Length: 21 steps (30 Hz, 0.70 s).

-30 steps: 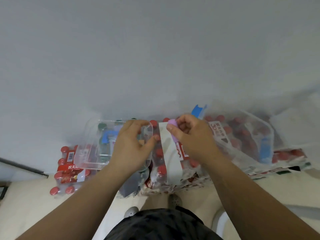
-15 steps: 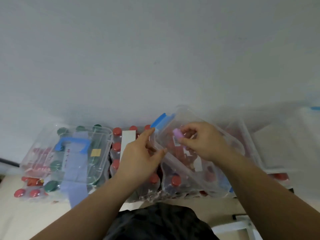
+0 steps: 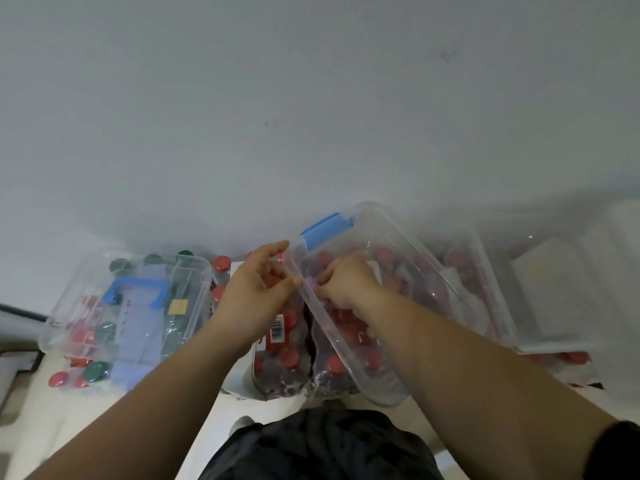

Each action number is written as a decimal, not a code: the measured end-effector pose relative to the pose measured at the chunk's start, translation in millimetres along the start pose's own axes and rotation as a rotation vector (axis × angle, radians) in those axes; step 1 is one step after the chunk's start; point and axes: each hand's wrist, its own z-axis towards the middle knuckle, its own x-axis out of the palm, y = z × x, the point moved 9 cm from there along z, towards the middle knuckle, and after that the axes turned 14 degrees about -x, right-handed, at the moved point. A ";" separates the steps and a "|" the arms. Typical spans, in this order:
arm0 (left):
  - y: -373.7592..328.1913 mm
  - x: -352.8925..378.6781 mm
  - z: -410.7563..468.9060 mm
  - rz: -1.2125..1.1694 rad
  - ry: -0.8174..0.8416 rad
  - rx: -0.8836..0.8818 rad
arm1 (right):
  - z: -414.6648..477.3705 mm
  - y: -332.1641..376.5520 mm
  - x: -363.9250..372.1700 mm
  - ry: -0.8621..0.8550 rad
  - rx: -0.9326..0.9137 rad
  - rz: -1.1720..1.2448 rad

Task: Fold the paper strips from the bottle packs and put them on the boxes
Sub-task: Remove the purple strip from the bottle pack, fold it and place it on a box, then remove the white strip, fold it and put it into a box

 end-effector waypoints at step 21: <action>1.4 -26.1 5.2 0.057 -0.002 0.050 | -15.0 34.8 -82.6 -0.376 -0.050 -0.125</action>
